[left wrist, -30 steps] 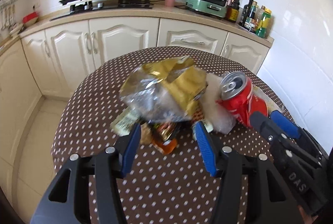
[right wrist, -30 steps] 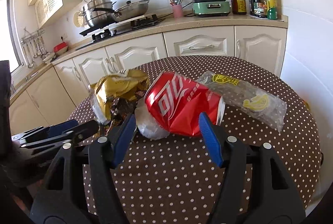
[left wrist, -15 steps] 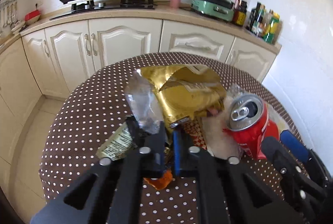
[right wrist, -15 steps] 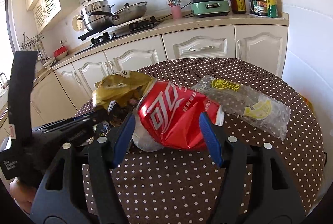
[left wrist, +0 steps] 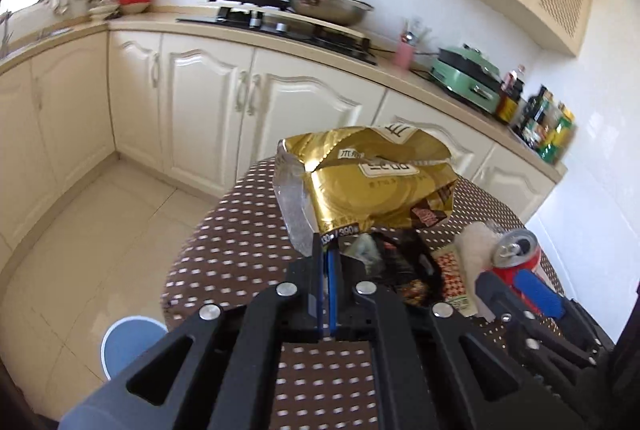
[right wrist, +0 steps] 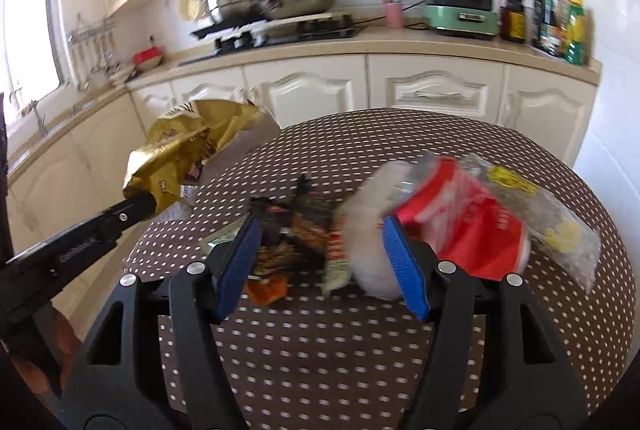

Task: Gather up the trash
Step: 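Grasp the gold chip bag with the left tool while the right tool grasps a small dark wrapper, then carry the gold bag and small wrapper toward the blue bucket with both tools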

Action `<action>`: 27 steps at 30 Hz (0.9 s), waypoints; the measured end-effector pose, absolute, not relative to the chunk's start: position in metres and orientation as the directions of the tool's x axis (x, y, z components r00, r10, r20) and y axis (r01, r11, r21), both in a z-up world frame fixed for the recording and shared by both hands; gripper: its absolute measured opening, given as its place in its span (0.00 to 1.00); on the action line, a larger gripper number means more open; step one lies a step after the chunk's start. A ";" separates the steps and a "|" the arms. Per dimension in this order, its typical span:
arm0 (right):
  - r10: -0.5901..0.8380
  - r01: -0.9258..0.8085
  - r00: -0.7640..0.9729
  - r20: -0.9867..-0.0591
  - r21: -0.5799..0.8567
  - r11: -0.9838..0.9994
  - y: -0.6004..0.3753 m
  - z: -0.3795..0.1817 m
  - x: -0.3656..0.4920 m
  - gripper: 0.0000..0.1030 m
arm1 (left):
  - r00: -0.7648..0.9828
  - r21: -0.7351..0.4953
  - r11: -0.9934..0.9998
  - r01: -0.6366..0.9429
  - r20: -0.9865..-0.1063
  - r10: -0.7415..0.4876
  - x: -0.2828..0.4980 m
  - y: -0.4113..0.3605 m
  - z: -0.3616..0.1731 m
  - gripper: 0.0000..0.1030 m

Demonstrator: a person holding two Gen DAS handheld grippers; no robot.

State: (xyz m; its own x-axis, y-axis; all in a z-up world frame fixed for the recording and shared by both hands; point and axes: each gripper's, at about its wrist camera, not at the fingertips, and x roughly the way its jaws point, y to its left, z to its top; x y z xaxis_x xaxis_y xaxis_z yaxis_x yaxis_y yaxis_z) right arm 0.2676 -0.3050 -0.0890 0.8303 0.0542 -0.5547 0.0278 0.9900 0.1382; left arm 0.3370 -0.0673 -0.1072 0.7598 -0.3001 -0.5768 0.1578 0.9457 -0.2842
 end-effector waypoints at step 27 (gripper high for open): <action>0.090 -0.069 0.873 -0.480 0.062 0.996 -0.214 -0.070 0.273 0.01 | 0.794 -0.380 0.924 0.049 -0.547 -0.267 0.304 0.052 -0.109 0.02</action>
